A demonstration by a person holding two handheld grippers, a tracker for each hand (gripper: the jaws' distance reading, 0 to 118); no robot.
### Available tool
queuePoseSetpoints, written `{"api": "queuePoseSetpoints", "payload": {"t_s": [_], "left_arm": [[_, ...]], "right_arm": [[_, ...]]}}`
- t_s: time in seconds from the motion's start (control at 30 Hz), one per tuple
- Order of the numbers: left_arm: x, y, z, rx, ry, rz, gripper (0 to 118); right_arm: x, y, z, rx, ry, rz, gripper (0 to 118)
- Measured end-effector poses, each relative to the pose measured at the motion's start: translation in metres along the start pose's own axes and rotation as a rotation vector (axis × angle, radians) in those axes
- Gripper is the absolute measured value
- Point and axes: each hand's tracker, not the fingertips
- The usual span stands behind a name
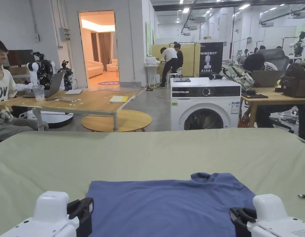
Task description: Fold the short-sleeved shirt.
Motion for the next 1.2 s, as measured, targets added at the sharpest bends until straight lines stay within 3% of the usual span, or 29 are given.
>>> {"api": "queuePoseSetpoints", "payload": {"t_s": [0.23,0.27,0.33,0.37,0.6,0.63,0.7,0.73,0.9,0.97,1.0,1.13,1.17,1.2], "left_arm": [[-0.032,0.003,0.004,-0.069,-0.008,0.072,0],[-0.041,0.002,0.006,-0.11,0.008,0.086,9],[-0.064,-0.008,0.012,-0.177,0.008,0.096,72],[-0.074,-0.017,0.015,-0.215,0.02,0.086,79],[-0.117,-0.084,0.016,-0.454,0.116,0.103,77],[-0.12,-0.093,0.011,-0.482,0.12,0.108,73],[-0.124,-0.11,0.001,-0.533,0.111,0.12,51],[-0.124,-0.117,-0.003,-0.561,0.109,0.114,46],[-0.113,-0.133,-0.013,-0.593,0.118,0.05,45],[-0.108,-0.128,-0.015,-0.616,0.119,0.041,28],[-0.104,-0.127,-0.017,-0.635,0.122,0.027,5],[-0.092,-0.131,-0.025,-0.67,0.139,-0.083,1],[-0.091,-0.131,-0.027,-0.673,0.142,-0.078,1],[-0.089,-0.131,-0.026,-0.676,0.146,-0.079,1]], "right_arm": [[0.008,-0.008,-0.004,-0.006,-0.002,-0.029,0],[0.011,-0.008,-0.002,-0.015,-0.002,-0.025,0],[0.016,-0.012,0.005,-0.023,-0.006,-0.006,0],[0.017,-0.015,0.009,-0.029,-0.011,0.003,0],[0.032,-0.031,0.023,-0.073,-0.014,-0.041,0],[0.032,-0.032,0.023,-0.078,-0.017,-0.042,0],[0.036,-0.034,0.027,-0.091,-0.028,-0.038,0],[0.037,-0.034,0.03,-0.095,-0.034,-0.036,0],[0.051,-0.039,0.048,-0.106,-0.077,-0.05,0],[0.057,-0.043,0.056,-0.11,-0.097,-0.054,0],[0.061,-0.046,0.059,-0.116,-0.118,-0.05,0],[0.082,-0.061,0.067,-0.161,-0.21,-0.035,0],[0.09,-0.067,0.066,-0.181,-0.218,-0.036,7],[0.097,-0.073,0.065,-0.219,-0.231,-0.038,41]]}}
